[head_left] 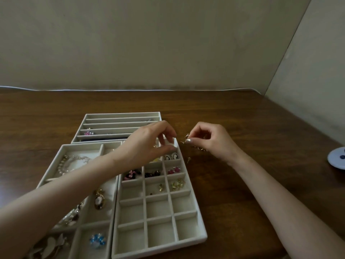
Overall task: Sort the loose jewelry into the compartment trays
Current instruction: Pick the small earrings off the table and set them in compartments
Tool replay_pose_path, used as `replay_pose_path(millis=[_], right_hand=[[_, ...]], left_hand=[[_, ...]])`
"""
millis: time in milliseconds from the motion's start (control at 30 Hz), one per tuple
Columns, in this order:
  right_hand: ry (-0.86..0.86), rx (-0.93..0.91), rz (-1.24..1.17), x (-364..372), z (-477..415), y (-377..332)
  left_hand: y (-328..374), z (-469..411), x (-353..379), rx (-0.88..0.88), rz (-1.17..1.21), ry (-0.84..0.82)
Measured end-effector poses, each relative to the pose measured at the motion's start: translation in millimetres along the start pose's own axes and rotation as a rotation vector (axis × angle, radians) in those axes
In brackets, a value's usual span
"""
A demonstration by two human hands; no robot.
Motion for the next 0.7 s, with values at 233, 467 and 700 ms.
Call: replay_pose_path(millis=[233,467,700], right_hand=[[-0.082,0.028,-0.351,6,3,-5],[-0.139,0.022,-0.372,6,4,-7],[0.162,-0.024,0.281,-30,-3,13]], left_hand=[[23,-16,0,0.02,0.039,0.14],[18,-14,-7,-0.015,0.064,0.127],[0,10,-28,-0.049,0.254,-0.035]])
Point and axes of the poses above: each hand's wrist, its own z-axis away from the middle knuckle, its own x-axis out of the palm, y = z × x, the point moved 7 cm from there along -z, towards the middle knuckle, and after that the axes turned 14 degrees about -z, right-handed, at the moved point
